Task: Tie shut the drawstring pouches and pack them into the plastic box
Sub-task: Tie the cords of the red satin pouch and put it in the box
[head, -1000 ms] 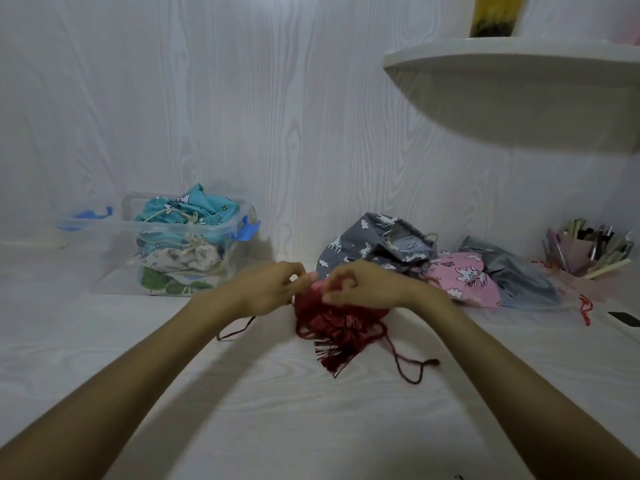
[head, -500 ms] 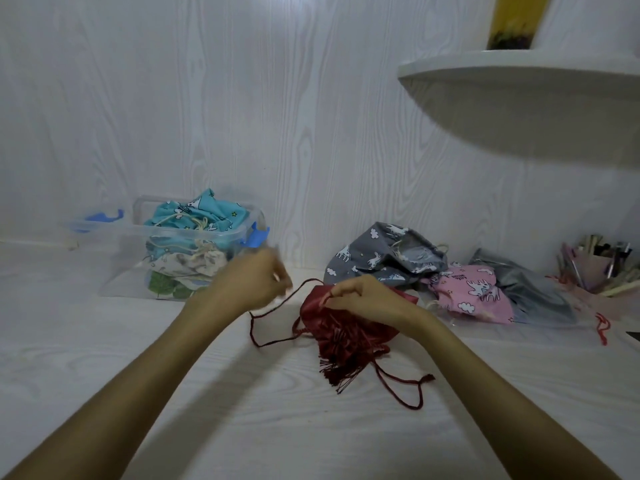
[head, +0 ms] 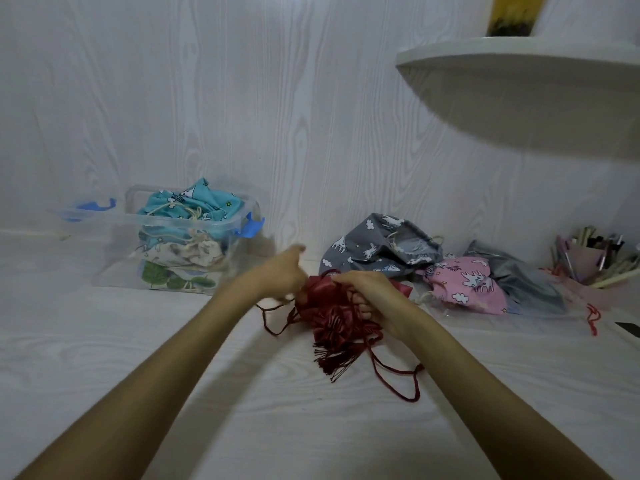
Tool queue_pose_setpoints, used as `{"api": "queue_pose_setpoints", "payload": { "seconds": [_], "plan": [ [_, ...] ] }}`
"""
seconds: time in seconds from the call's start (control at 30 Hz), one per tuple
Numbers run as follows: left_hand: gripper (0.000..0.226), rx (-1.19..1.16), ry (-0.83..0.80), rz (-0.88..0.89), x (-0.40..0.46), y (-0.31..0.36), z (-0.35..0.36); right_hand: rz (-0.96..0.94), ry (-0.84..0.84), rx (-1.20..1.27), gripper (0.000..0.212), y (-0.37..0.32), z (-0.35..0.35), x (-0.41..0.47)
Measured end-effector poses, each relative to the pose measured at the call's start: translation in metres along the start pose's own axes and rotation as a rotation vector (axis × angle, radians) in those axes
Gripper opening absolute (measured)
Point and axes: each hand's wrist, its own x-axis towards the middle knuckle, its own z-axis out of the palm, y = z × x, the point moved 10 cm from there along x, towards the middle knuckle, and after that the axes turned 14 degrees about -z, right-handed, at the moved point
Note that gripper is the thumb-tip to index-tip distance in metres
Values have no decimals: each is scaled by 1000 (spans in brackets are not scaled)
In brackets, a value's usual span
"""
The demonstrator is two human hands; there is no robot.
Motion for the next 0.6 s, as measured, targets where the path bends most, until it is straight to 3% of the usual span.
{"api": "queue_pose_setpoints", "payload": {
  "seconds": [0.07,0.13,0.2,0.3,0.47,0.6],
  "plan": [
    [29,-94,149,63,2,11,-23,3,21,64,19,1,-2,-2],
    [12,7,127,74,3,12,-15,4,52,158,11,3,-3,-3],
    [13,123,-3,65,3,9,9,18,68,234,13,7,-4,-1],
    [21,182,18,112,5,9,19,41,45,271,15,11,1,-1],
    [22,-150,-114,138,6,18,30,4,49,255,18,6,-4,-4],
    [19,-181,-65,234,12,19,26,-2,41,264,15,3,-10,-4]
  ]
}}
